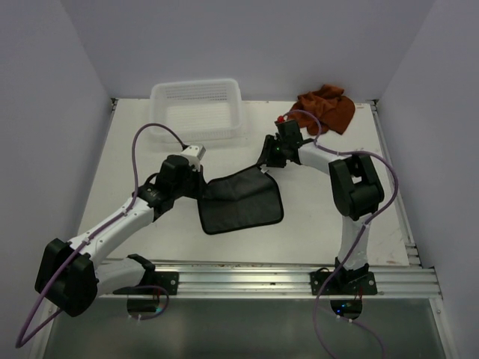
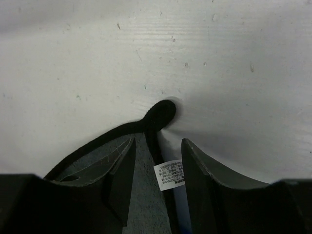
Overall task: Roll the towels
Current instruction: Flatten the towel
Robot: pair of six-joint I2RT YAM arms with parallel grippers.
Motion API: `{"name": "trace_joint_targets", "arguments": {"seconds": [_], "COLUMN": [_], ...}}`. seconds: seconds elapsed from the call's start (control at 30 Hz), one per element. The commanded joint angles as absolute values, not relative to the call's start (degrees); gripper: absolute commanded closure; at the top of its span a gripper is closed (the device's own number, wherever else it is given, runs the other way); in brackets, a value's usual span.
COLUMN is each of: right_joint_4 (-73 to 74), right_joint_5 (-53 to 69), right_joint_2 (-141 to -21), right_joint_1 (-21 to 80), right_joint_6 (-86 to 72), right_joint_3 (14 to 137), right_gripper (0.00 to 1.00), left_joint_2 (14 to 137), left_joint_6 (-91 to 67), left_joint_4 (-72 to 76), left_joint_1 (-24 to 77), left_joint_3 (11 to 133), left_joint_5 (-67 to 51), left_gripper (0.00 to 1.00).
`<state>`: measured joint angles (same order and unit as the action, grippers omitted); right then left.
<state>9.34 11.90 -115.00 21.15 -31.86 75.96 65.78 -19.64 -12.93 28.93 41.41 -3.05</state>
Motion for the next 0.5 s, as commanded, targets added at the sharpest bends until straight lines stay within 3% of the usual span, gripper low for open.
{"name": "trace_joint_targets", "arguments": {"seconds": [0.0,0.47], "right_joint_4": [14.4,20.3], "right_joint_5": [4.58,-6.15], "right_joint_2": [-115.83,-122.08], "right_joint_1": [22.94,27.77], "right_joint_6": [-29.62,-29.44], "right_joint_3": [79.45,86.48], "right_gripper": [0.54,0.63], "left_joint_2": [66.09,64.17], "left_joint_6": [-17.75,-16.79], "left_joint_4": [-12.83,-13.89], "left_joint_1": [29.18,29.18], "left_joint_3": [43.68,44.03], "left_joint_5": [-2.11,-0.18], "left_gripper": [1.0,1.0]}}
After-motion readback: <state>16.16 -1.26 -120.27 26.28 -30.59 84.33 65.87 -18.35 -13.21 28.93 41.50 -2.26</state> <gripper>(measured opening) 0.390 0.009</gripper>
